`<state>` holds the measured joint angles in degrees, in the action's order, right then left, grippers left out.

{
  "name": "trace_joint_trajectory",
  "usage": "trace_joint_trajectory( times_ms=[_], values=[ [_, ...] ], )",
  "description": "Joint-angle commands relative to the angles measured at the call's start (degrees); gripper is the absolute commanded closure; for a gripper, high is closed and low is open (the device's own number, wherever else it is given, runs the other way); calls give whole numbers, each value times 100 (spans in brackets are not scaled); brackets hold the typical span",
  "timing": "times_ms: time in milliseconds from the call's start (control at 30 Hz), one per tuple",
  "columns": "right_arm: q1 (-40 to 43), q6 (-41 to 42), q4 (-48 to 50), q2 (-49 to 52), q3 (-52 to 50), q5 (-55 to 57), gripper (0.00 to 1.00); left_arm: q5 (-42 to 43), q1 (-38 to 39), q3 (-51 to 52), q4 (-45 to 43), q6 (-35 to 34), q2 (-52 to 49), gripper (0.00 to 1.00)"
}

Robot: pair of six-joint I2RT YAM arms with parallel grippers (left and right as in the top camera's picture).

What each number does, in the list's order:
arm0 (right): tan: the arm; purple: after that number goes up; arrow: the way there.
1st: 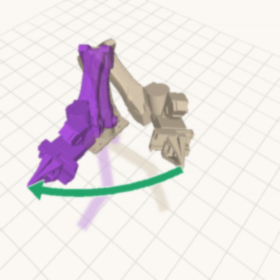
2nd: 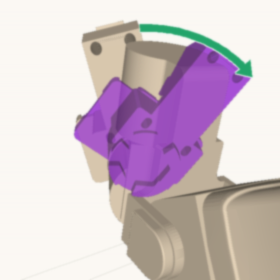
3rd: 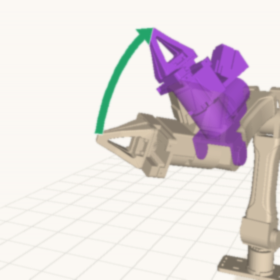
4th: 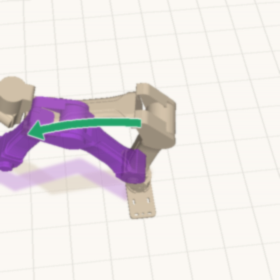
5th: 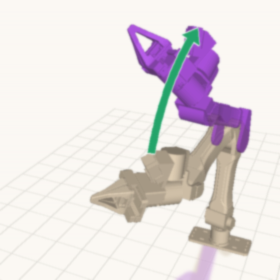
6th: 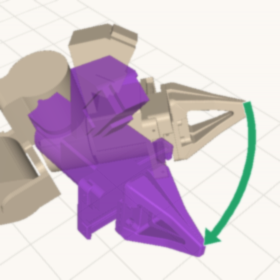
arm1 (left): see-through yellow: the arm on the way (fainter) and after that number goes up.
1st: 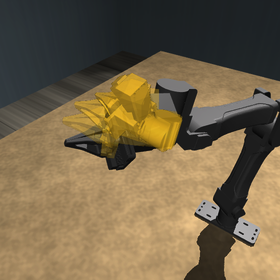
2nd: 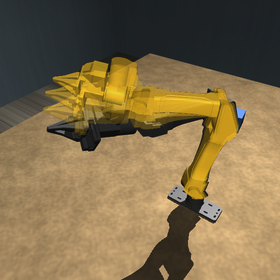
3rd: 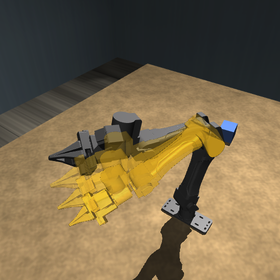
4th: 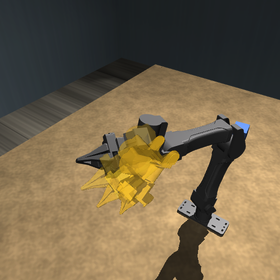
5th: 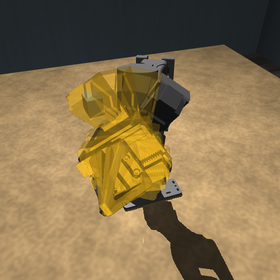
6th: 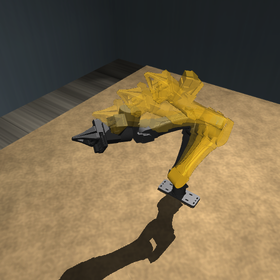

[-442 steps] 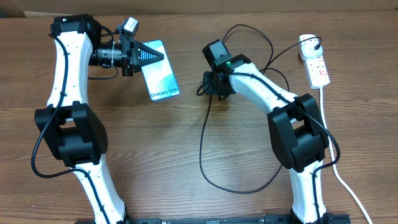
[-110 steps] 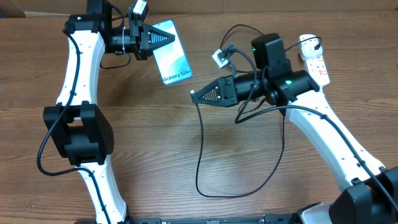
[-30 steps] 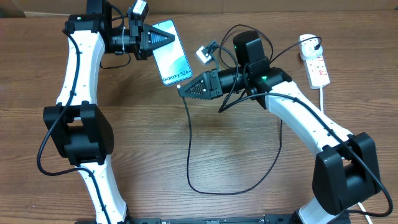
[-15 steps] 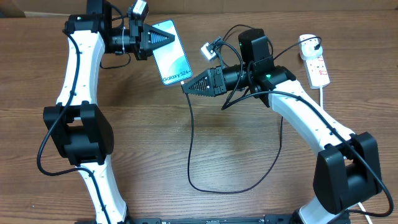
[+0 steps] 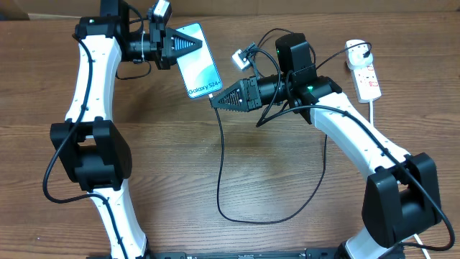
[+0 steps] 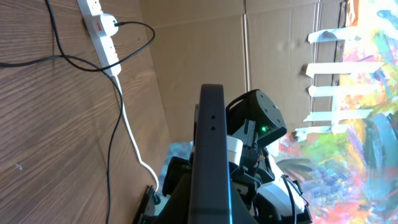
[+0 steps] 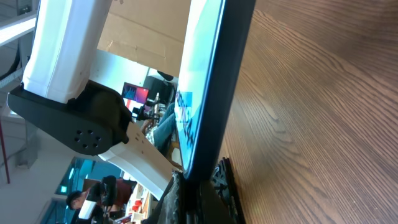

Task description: Plug charger to phone and switch on socket

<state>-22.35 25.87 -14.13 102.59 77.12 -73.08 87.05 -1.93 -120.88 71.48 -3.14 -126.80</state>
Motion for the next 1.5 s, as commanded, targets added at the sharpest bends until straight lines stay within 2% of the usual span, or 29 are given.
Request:
trace_joint_trajectory(
  times_ms=[0, 1467],
  values=[
    [-92, 55, 57, -35, 11, -52, 96, 341, 98, -76, -20, -120, 57, 96],
    [149, 184, 240, -35, 13, -155, 96, 258, 125, -76, 24, -162, 57, 96]
  ],
)
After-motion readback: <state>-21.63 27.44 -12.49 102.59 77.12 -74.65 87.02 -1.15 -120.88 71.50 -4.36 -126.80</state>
